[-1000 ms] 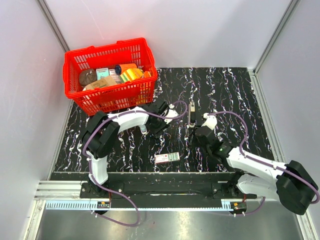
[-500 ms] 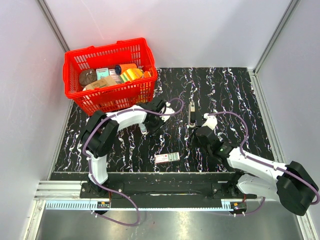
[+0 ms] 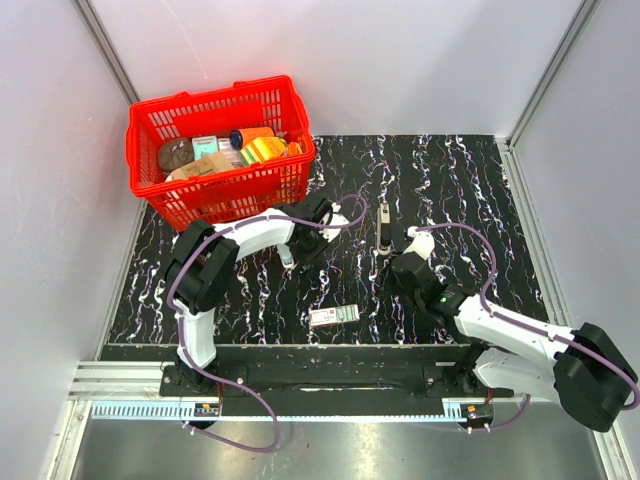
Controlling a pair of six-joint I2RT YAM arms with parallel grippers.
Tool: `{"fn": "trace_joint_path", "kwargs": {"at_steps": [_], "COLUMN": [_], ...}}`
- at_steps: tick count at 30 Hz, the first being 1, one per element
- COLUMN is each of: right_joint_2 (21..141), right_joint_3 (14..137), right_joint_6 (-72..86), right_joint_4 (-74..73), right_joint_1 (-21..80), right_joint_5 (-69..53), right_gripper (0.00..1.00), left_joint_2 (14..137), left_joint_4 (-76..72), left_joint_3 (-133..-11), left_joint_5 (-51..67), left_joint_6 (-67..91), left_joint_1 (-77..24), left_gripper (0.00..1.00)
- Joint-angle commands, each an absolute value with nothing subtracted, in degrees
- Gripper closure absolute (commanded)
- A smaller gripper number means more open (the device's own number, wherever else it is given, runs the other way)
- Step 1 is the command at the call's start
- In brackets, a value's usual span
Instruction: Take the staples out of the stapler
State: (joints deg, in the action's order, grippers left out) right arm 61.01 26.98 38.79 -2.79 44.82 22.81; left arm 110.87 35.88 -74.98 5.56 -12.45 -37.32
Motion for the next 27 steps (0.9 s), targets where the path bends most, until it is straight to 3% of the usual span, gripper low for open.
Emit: {"fn": "trace_joint_path", "kwargs": {"at_steps": [1,8,15,20,27], "right_joint_2": [60.56,58.80,53.97,51.07,48.52], "right_joint_3": [27.60,29.53,36.20,38.76,40.25], "right_joint_6": [37.79,36.57,35.95,37.26,41.31], "right_joint_4": [-0.97,-1.67,-1.59,4.38,11.42], "right_joint_1": [44.30,44.30,44.30,44.21,44.30], "right_joint_5": [22.24,21.18,16.18,8.63,2.12], "right_gripper": [0.71,0.71,0.59,0.50,0.46], "left_joint_2": [113.20,109.78,102.93,95.64,88.33], "left_joint_4": [37.70,42.00,41.85,29.83,-5.48], "left_joint_3": [-74.62,-82.86,-93.33,-90.02,-74.64], "left_joint_5": [8.52,20.98,42.07,56.31,67.66], "left_joint_6": [-11.60,-10.29,-3.44,8.32,34.24], "left_joint_1": [-37.27,-37.18,-34.98,-31.56,-26.64], "left_gripper": [0.88,0.99,1.00,1.00,0.98]}}
